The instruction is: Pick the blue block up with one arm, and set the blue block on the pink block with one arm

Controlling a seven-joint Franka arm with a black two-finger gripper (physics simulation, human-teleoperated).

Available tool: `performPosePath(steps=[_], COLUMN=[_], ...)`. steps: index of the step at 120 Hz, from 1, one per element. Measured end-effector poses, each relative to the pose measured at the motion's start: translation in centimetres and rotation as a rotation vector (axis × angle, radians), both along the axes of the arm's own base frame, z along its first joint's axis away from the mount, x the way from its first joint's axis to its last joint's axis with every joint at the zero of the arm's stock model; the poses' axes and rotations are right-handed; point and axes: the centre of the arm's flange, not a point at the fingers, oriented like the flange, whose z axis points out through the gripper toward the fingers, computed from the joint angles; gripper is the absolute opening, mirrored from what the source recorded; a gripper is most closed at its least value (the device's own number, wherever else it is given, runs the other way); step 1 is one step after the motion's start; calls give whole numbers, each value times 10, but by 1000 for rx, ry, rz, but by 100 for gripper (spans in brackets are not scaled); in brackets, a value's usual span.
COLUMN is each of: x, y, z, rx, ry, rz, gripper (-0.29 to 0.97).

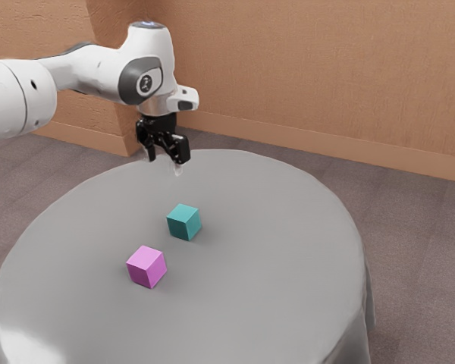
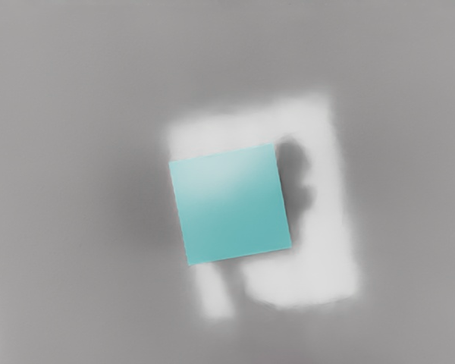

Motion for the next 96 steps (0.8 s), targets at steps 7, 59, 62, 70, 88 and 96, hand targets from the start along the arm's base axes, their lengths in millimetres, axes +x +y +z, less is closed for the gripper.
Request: performPosePath(steps=[7, 59, 62, 70, 88, 96], x=[4, 23, 25, 28, 11, 11], y=[0, 27, 28, 27, 17, 18], z=[-5, -111, -117, -125, -135, -136], rx=[-27, -88, -89, -90, -111, -116], ry=[-6, 43, 41, 28, 12, -6], rz=[22, 122, 121, 112, 102, 104], gripper=[68, 68, 68, 68, 68, 68])
